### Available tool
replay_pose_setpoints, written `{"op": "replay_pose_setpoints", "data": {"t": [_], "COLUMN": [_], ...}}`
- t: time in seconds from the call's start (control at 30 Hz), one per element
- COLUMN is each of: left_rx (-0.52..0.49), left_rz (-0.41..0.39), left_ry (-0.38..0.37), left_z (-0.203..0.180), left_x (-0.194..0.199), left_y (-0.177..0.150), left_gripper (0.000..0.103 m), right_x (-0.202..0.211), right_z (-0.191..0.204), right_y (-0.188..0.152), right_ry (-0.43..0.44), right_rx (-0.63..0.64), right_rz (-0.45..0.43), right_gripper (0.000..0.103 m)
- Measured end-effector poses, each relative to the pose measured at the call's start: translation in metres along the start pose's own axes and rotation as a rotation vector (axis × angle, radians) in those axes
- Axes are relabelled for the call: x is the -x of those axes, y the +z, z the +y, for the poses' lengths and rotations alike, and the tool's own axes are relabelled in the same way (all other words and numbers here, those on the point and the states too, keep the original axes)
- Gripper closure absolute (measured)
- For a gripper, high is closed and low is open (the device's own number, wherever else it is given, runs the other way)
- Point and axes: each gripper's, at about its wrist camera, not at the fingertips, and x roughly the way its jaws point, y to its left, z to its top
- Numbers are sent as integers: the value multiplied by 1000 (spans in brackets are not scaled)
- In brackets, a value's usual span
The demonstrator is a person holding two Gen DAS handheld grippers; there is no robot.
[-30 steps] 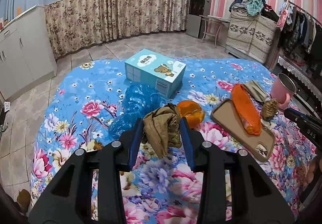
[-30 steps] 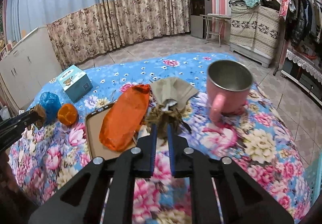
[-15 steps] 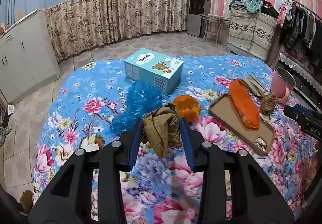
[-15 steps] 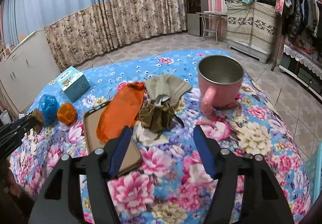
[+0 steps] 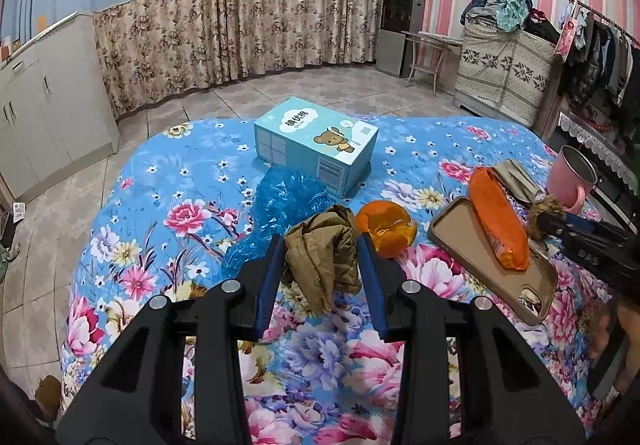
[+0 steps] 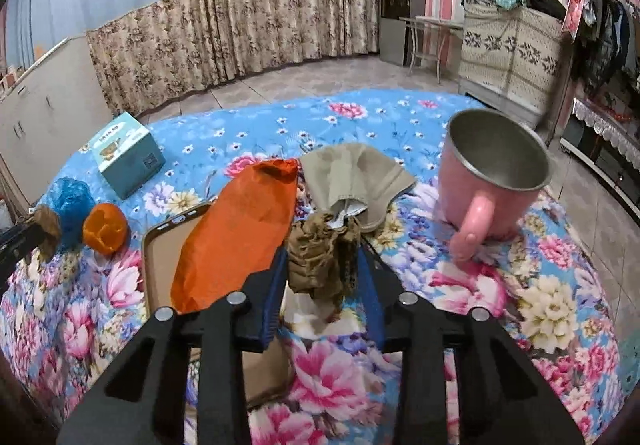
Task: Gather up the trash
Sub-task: 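Carry the brown cloth and crumpled bag over the blue basket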
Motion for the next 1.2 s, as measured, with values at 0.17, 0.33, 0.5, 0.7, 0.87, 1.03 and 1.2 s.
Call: {"op": "replay_pose_setpoints", "data": {"t": [0.17, 0.33, 0.5, 0.7, 0.87, 1.03, 1.2], "left_rx": [-8, -33, -62, -119, -165, -244, -254], "left_rz": [-7, -23, -81, -134, -157, -177, -134], "left_ry": [-7, -17, -73, -162, -259, -362, -479], "left_z": [-5, -19, -54, -122, -191, -266, -322], "left_x": [4, 18, 45, 72, 85, 99, 103], "left_y": [0, -2, -2, 0, -2, -11, -21], "left_gripper": [66, 66, 66, 66, 66, 66, 66], "right_x": [39, 86, 135, 196, 233, 266, 289], "right_z": [-20, -45, -77, -133, -195, -249, -292], "right_y": [-5, -19, -39, -55, -78, -100, -124], "right_ry": [26, 4, -41, -125, -227, -322, -376], "right_rx": [-39, -56, -103, -153, -224, -292, -361], "right_rz": [-49, -91, -134, -204, -228, -248, -257], "right_gripper": [68, 68, 68, 68, 68, 68, 68]}}
